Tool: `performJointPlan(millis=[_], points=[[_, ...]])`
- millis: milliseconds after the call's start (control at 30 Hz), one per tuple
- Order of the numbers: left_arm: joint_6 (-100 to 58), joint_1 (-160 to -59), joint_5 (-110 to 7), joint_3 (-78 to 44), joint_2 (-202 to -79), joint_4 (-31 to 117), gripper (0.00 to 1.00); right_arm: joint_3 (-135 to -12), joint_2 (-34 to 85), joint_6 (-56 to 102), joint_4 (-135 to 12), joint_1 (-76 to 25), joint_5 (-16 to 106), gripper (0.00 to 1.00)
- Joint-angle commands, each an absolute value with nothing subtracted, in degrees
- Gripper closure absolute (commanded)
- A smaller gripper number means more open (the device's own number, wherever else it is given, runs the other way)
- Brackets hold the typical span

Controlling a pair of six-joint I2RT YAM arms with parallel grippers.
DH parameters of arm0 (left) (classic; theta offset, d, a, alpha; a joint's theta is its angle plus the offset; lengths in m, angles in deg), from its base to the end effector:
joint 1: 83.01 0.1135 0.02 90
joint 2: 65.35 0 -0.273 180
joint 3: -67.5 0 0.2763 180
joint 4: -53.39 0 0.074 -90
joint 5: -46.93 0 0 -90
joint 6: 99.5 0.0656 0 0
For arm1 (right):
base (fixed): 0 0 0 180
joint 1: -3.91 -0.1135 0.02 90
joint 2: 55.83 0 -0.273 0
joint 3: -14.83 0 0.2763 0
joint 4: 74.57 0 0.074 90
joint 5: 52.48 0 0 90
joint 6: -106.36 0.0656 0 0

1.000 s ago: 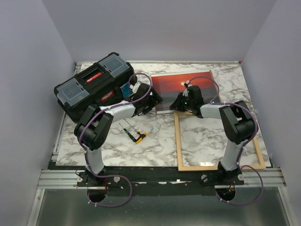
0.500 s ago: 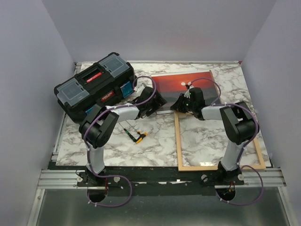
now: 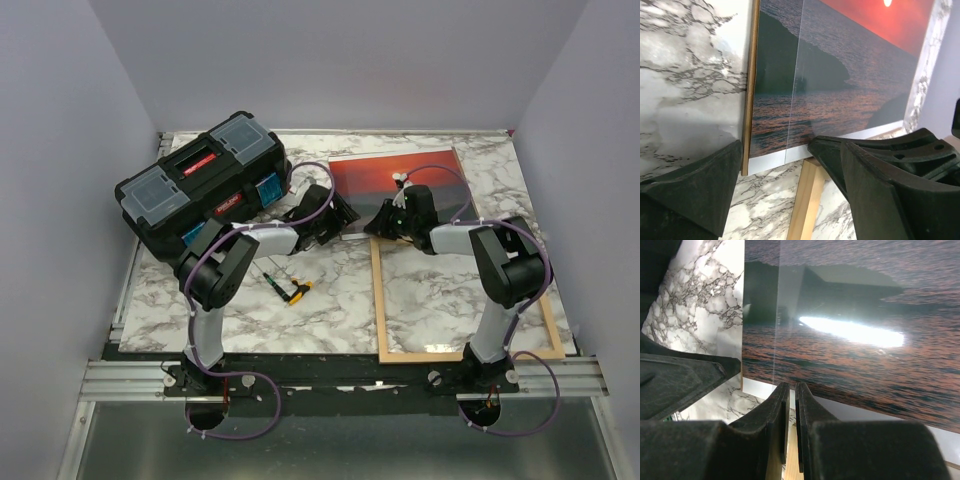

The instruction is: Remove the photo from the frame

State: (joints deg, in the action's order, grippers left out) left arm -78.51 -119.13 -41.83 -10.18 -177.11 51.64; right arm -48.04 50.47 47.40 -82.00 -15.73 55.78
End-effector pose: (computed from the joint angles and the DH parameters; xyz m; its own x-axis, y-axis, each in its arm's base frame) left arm 0.3750 -0.2719 0.1305 -0.7064 -0.6401 -0.3022 -0.2355 0.6152 -0.7524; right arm 0.3769 0.1563 0.1055 -0.7620 0.2480 -0.5982 -0.1926 0.7952 0.5750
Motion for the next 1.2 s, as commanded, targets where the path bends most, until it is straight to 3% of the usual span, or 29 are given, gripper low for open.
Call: performJointPlan(millis=[0,100,333,1167], points=[[-78.5,-119.8,-48.2,-7.4,-176.5,63.9,0.26,-48.7,51.1,44.0,-77.4,-15.7,59.7,0.81],[-78.6,-119.8,-49.3,-7.2,-175.6,63.7,0.26,-49.0,50.2,41.4,-77.2,-15.7,60.6,0.79],[-75.1,-119.5,-47.4,-7.9,-171.8,57.3,0.15,-51.1,47.3,42.2,-73.8,-15.5,52.5,0.77],[-78.1,-122.1,-40.4,-14.0,-177.0,42.5,0.14,-54.8,52.7,42.7,-72.4,-13.3,53.5,0.78]])
